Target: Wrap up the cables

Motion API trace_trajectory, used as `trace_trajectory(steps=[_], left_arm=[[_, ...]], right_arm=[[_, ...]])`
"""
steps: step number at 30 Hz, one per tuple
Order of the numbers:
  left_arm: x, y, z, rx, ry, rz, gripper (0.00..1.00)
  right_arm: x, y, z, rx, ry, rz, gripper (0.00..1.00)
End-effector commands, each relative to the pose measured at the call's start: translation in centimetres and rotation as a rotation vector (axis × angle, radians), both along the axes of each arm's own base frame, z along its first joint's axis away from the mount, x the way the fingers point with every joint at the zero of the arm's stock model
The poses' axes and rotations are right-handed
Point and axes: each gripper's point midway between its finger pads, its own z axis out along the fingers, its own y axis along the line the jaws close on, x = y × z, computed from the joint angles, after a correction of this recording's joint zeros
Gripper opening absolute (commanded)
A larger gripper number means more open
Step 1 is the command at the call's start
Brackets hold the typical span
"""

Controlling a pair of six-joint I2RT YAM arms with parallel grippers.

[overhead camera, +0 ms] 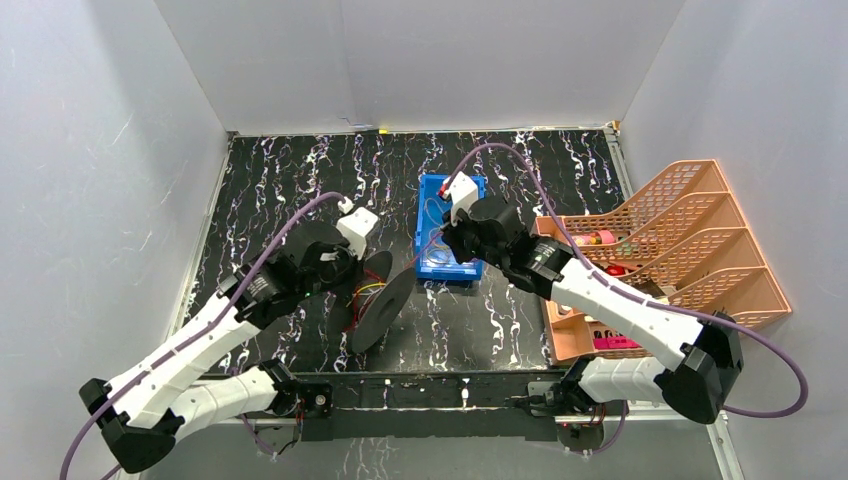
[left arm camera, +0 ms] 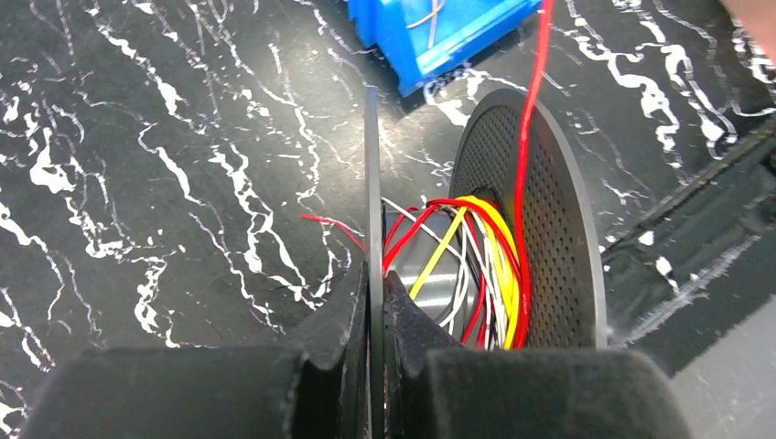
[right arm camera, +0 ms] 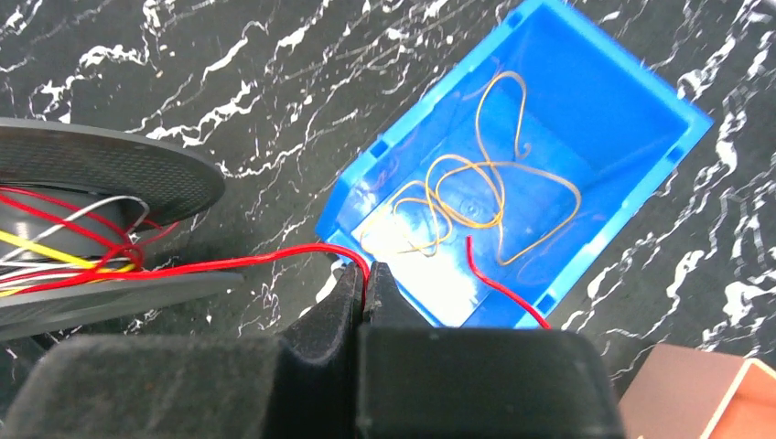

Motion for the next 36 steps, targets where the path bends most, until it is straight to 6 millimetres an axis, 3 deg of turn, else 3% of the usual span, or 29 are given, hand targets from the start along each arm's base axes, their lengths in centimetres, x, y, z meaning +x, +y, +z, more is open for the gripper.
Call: trace_trajectory(steps=[1, 10, 16, 23, 36], left_arm=[[-1.9, -1.5, 4.9, -0.153, -0.021, -0.107, 0.00], [-3.9, -2.2, 10.9, -0.295, -0.071, -0.195, 0.00], [-4.2, -2.3, 13.7, -0.364, -0.105, -0.196, 0.00], [-4.6, -2.9, 15.2, -0.437, -0.119, -0.211, 0.00], [-4.3, -2.8, 16.2, -0.465, -0.132, -0.181, 0.00]], right_arm=[[0.2, -0.2, -0.8, 0.085, 0.028, -0.038, 0.00], [-2.7, -1.0, -6.8, 0.161, 0.189, -0.034, 0.00], [-4.8, -0.2, -8.5, 0.264, 0.269, 0.017, 0.06], [-7.3, 1.2, -9.5, 0.403, 0.332, 0.125, 0.15], [-9.0, 2.2, -11.9, 0.465, 0.435, 0.181, 0.32]])
